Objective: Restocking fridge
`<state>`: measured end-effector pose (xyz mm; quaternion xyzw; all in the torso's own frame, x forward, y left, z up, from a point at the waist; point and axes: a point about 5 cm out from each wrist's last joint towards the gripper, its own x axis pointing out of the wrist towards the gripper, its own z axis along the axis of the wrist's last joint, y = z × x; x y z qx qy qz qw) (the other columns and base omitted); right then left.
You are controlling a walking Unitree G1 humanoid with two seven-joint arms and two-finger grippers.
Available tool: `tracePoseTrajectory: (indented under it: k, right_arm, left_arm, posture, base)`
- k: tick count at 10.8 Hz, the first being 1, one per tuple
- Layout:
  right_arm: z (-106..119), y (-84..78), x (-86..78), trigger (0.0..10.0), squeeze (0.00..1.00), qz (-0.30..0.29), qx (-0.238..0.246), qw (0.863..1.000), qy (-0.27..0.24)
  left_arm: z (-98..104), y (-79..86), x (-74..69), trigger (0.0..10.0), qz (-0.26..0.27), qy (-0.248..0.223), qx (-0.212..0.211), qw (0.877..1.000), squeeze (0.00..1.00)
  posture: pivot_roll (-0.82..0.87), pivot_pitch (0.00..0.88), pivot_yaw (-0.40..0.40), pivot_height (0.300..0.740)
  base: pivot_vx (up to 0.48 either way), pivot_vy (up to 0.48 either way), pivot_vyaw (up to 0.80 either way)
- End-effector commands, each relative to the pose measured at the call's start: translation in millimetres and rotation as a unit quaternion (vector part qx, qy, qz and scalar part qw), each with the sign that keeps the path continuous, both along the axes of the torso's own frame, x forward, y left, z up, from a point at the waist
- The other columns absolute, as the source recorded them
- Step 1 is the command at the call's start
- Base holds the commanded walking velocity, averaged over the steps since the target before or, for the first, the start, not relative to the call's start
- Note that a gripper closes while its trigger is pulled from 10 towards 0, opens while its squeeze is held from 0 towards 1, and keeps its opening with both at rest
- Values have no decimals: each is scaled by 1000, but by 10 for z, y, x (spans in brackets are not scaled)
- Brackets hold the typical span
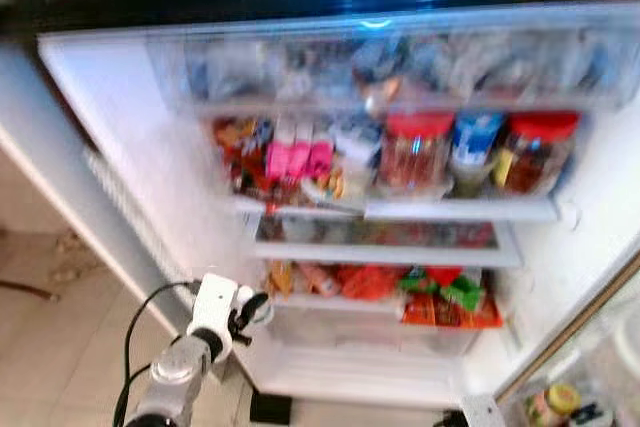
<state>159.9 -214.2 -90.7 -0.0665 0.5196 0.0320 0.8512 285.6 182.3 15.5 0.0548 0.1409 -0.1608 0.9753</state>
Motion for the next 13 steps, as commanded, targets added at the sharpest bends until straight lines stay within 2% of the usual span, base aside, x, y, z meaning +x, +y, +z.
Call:
tracePoseTrajectory:
  k: [1, 5, 8, 9, 10, 12, 13]
  right_arm:
    - [-37, 23, -81, 10000, 0, 1, 5, 1000, 16]
    - [-38, 30, -80, 10000, 0, 6, 6, 1000, 16]
    - [-40, 36, -82, 10000, 0, 7, 7, 1000, 18]
    - [-41, 39, -83, 10000, 0, 9, 7, 1000, 20]
    - [-41, 39, -84, 10000, 0, 11, 6, 1000, 20]
    - [-40, 40, -82, 10000, 0, 14, 6, 1000, 20]
    - [-37, 36, -77, 10000, 0, 16, 5, 1000, 19]
  left_arm:
    - [19, 8, 11, 10000, -16, -5, 21, 1000, 0]
    - [222, -91, 185, 10000, -54, -66, 109, 990, 0]
    - [247, -127, 224, 10000, -59, -74, 122, 988, 0]
    - [256, -157, 224, 10000, -78, -84, 146, 983, 0]
    - [238, -172, 216, 10000, -102, -91, 200, 970, 0]
    - [283, -179, 231, 10000, -118, -123, 252, 952, 0]
    - [341, -217, 250, 10000, -134, -156, 282, 937, 0]
  posture:
    - [11, 0, 70, 644]
    - [7, 0, 70, 644]
    - [-2, 0, 76, 644]
    - [-3, 0, 78, 644]
    - [-3, 0, 80, 644]
    - [-5, 0, 80, 644]
    - [2, 0, 76, 644]
  base:
    - [0, 0, 0]
    - [0, 0, 0]
    - [0, 0, 0]
    - [0, 0, 0]
    - [0, 0, 0]
    - [277, 0, 0]
    - [281, 0, 0]
